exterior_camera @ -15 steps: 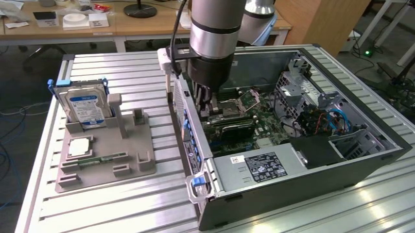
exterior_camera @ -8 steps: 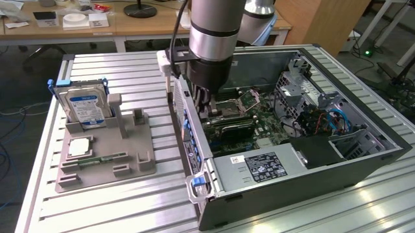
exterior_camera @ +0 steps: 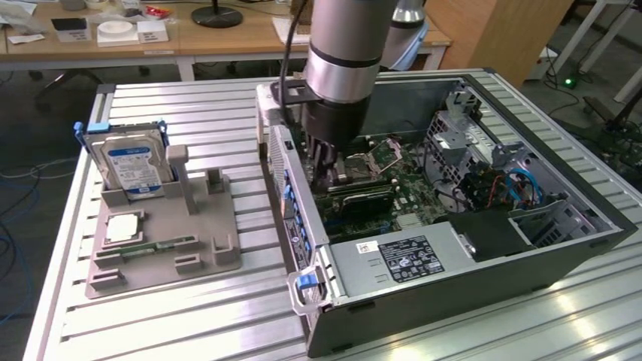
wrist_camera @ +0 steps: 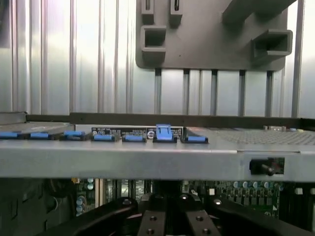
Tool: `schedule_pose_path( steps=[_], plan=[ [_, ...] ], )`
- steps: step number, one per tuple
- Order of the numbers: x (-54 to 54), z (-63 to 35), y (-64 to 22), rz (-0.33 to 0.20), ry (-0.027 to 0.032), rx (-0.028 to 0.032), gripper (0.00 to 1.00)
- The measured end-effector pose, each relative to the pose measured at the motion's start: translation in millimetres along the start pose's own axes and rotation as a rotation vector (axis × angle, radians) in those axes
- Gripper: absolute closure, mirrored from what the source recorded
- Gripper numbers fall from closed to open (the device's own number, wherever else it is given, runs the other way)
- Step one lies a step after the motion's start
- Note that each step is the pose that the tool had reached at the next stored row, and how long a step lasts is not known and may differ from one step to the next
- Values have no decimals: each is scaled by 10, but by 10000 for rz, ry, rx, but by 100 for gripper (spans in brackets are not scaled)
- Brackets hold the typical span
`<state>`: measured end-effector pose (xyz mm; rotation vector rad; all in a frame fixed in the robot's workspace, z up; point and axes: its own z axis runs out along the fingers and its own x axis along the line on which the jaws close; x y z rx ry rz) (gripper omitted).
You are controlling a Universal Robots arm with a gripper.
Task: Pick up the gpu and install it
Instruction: 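Press down on the gpu until it lock into place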
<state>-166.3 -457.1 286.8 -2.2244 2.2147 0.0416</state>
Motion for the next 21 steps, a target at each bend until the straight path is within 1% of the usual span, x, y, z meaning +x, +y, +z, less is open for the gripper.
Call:
schedule_pose_path(
  steps=[5,10,17,19,21],
  plan=[
    [-8,60,-166,-6,0,-2,89],
    [-29,98,-334,-19,0,-2,89],
    [-44,124,-472,-30,0,-2,89],
    [-43,131,-494,-48,-2,-1,89],
    [-43,138,-512,-81,-18,-3,89]
  ],
)
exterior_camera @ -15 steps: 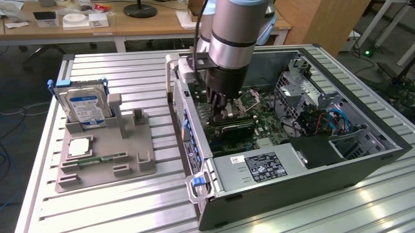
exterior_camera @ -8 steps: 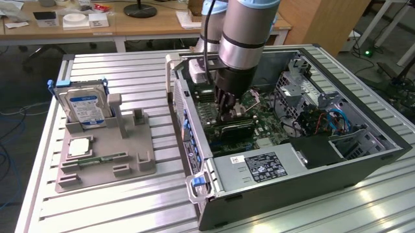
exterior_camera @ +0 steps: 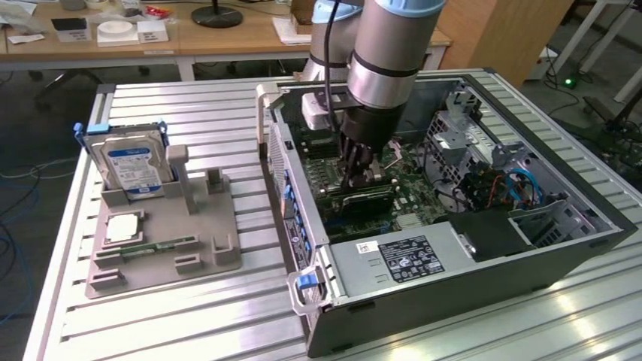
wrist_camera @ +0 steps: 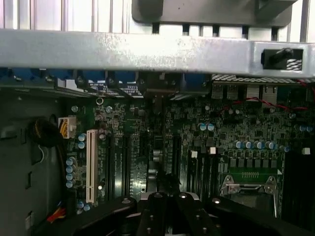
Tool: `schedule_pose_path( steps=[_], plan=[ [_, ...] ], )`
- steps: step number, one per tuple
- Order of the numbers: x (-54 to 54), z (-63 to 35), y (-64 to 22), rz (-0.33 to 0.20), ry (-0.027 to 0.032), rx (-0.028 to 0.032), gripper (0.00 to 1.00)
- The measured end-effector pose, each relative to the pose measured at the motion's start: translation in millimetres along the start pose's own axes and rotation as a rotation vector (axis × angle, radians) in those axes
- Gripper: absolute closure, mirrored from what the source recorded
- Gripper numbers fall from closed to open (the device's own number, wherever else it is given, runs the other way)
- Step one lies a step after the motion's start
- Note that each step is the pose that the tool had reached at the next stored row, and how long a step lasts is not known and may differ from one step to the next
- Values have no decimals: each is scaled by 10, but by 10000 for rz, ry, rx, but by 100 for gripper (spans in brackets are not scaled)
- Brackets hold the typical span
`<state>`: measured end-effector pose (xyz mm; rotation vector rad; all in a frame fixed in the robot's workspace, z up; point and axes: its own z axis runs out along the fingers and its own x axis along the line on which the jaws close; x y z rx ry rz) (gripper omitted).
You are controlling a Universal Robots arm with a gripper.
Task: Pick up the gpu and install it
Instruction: 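Press down on the gpu until it lock into place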
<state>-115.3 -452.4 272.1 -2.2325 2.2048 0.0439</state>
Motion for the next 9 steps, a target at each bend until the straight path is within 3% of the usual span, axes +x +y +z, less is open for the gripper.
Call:
schedule_pose_path(
  steps=[9],
  plan=[
    [0,4,-3,-13,-18,-1,89]
  ],
)
